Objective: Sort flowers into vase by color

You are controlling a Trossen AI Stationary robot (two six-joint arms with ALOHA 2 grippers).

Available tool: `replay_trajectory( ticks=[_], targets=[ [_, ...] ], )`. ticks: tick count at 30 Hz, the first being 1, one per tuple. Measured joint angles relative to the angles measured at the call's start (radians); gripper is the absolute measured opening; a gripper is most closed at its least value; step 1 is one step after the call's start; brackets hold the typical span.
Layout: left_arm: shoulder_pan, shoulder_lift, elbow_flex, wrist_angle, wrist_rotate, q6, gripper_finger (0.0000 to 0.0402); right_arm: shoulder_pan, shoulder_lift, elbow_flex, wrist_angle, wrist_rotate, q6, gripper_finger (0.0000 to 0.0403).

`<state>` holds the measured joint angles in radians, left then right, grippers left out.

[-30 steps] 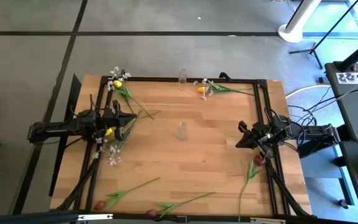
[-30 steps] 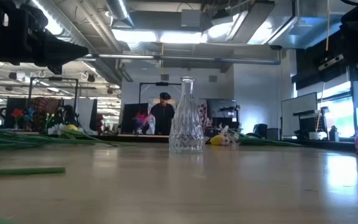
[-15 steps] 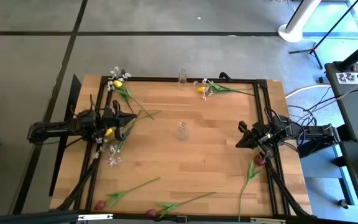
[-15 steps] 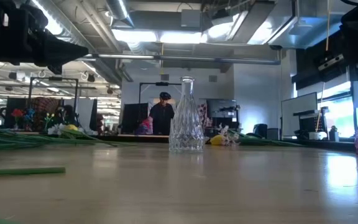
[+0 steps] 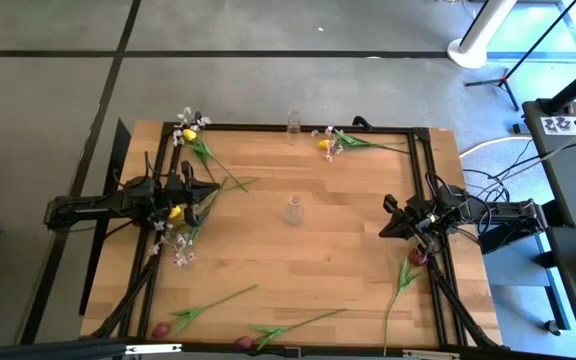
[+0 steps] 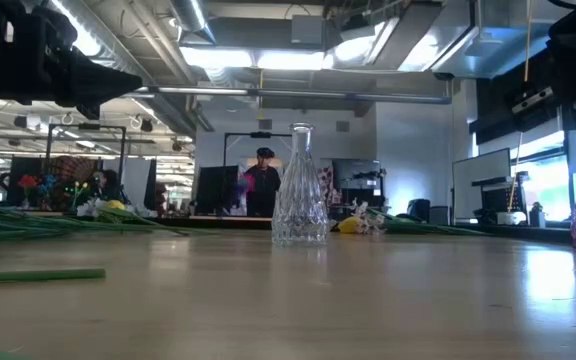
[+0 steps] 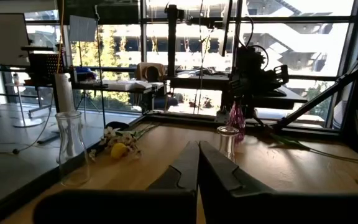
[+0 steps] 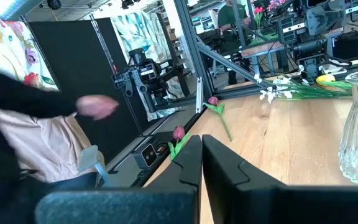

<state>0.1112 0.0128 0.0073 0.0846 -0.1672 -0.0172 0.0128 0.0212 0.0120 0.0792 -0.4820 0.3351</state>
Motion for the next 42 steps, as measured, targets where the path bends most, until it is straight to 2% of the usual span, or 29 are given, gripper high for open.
replay_trajectory(
  ticks=[6, 8, 10, 13, 15, 17, 19, 23, 25, 33, 37, 42],
  targets=[
    [0.000, 0.000, 0.000, 0.001, -0.002, 0.000, 0.0000, 0.000, 0.000, 0.000, 0.000, 0.000, 0.000, 0.0014],
    [0.000, 0.001, 0.000, 0.032, -0.047, 0.002, 0.0000, 0.000, 0.000, 0.000, 0.000, 0.000, 0.000, 0.0014],
    [0.000, 0.000, 0.000, 0.121, -0.071, -0.119, 0.0000, 0.000, 0.000, 0.000, 0.000, 0.000, 0.000, 0.0014],
    [0.000, 0.000, 0.000, 0.300, -0.091, -0.453, 0.0000, 0.000, 0.000, 0.000, 0.000, 0.000, 0.000, 0.0014],
    [0.000, 0.000, 0.000, 0.414, -0.123, -0.623, 0.0000, 0.000, 0.000, 0.000, 0.000, 0.000, 0.000, 0.0014],
    [-0.001, 0.000, 0.000, 0.489, -0.177, -0.686, 0.0000, 0.000, 0.000, 0.000, 0.000, 0.000, 0.000, 0.0014],
    [0.000, 0.001, 0.004, 0.488, -0.242, -0.689, 0.0000, 0.000, 0.000, 0.000, 0.000, 0.000, 0.000, 0.0014],
    [-0.003, 0.055, 0.064, 0.363, -0.327, -0.855, 0.0000, 0.000, 0.000, 0.000, 0.000, 0.000, 0.000, 0.0014],
    [-0.003, 0.116, 0.128, 0.226, -0.332, -0.866, 0.0000, 0.000, 0.000, 0.000, 0.000, 0.000, 0.000, 0.0014],
    [0.028, 0.573, 0.464, -0.300, -0.397, -0.949, 0.0000, 0.000, 0.000, 0.000, 0.000, 0.000, 0.000, 0.0014],
    [0.095, 0.779, 0.549, -0.452, -0.319, -1.003, 0.0009, 0.000, 0.000, 0.000, 0.000, 0.000, 0.000, 0.0014],
    [0.237, 0.917, 0.569, -0.504, -0.153, -1.038, 0.0065, 0.000, 0.000, 0.000, 0.000, 0.000, 0.000, 0.0014]
  ],
)
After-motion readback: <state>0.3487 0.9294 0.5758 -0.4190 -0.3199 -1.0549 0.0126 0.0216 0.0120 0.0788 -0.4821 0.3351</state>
